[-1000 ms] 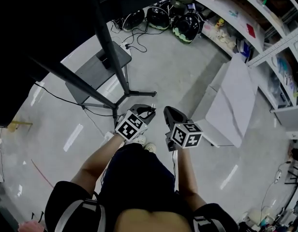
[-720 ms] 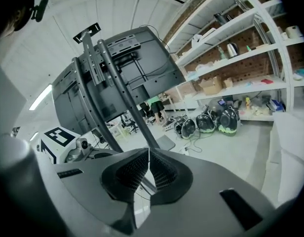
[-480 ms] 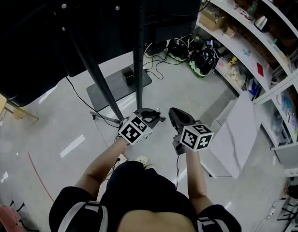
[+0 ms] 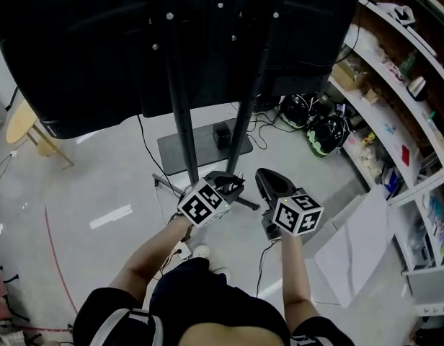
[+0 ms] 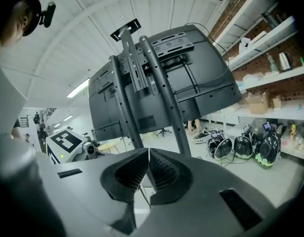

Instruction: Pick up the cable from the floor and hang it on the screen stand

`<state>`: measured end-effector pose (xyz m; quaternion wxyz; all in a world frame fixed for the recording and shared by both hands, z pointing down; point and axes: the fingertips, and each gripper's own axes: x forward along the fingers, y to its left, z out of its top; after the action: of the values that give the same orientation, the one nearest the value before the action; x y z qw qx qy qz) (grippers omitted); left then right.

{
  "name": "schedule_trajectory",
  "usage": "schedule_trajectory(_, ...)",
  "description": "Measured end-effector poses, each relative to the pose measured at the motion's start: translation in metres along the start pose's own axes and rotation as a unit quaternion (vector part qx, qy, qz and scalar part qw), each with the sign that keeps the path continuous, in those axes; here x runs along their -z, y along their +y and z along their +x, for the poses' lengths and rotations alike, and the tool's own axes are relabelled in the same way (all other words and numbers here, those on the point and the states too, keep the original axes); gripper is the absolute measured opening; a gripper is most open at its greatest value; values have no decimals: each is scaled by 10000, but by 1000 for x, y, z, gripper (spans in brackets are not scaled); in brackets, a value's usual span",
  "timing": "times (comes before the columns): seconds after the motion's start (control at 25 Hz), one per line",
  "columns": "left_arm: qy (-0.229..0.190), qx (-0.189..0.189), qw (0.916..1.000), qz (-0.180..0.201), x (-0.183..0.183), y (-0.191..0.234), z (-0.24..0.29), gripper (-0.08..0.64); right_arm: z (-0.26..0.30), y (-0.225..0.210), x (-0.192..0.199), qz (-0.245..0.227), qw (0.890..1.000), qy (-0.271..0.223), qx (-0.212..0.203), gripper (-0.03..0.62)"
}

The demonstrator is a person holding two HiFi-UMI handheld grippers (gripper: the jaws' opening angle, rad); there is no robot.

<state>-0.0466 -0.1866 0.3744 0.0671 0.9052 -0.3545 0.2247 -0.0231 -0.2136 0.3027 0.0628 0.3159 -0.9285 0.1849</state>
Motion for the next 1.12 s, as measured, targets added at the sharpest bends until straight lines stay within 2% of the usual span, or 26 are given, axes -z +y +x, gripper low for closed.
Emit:
schedule_trajectory(0.28,-228,15,9996,160,-18,29,-22,92,24,24,-24,-372,9992,10,-156,26)
schedule_trajectory(0.48,-429,243,9987,152,-42,51,-46,92,52,37,-54,-639,9978,-127,-79,25)
schedule_trajectory(0.64,-650,431,9967,242,-58,69,-63,92,70,54,-85,-782,9956,-418,-286,25)
schedule_trajectory(0.76,-782,398,9952,435,-79,82,-65,92,72,52,-108,-1014,9931,-530,-271,26)
schedule_trajectory(0.92,-919,324,9921,789,-113,92,-64,92,66,38,-138,-1447,9878,-570,-24,25)
schedule_trajectory(1.12,-1132,257,9894,870,-158,109,-72,92,62,42,-186,-1743,9816,-695,-367,25)
